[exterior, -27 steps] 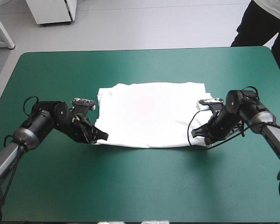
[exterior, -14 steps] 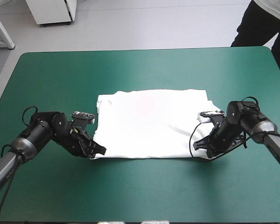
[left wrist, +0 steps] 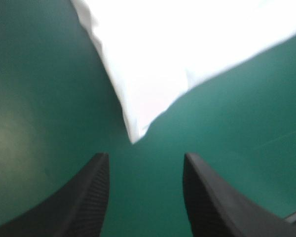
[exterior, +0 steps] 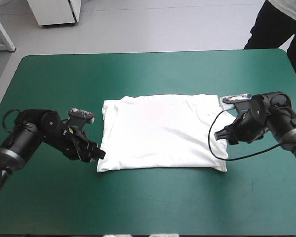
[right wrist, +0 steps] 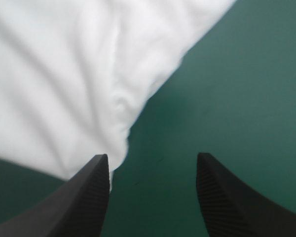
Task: Fold the cloth
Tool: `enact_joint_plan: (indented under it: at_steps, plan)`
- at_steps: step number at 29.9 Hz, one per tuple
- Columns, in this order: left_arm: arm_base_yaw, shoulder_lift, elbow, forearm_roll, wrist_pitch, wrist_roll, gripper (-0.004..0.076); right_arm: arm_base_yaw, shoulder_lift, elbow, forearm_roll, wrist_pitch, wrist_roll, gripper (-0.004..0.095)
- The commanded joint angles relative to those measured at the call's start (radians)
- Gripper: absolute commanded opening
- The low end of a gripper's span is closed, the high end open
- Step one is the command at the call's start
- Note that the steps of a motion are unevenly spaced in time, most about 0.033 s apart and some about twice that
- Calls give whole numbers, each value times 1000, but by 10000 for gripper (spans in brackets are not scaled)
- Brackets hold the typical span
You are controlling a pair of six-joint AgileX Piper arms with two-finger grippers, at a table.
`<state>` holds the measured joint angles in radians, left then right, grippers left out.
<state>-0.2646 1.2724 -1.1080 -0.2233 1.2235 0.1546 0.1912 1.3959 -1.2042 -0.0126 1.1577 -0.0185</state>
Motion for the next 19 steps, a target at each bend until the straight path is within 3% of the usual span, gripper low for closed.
enact_joint_plan:
  at_steps: [1, 3, 9, 13, 19]
  plan:
    - [-1, -79, -225, -75, 30, -12, 354, 0, -43, -131, -187, -47, 121, 519]
    - [-1, -87, -323, -106, 25, -5, 353, -16, -38, -169, -212, -88, 158, 519]
    - [-1, -88, -569, -168, 19, 5, 353, -117, 49, -196, -110, -182, 167, 519]
    - [-1, -88, -599, -200, 4, 20, 353, -164, 153, -196, -6, -206, 110, 519]
    - [-1, -67, -599, -210, 2, 21, 353, -164, 298, -196, 24, -235, 91, 519]
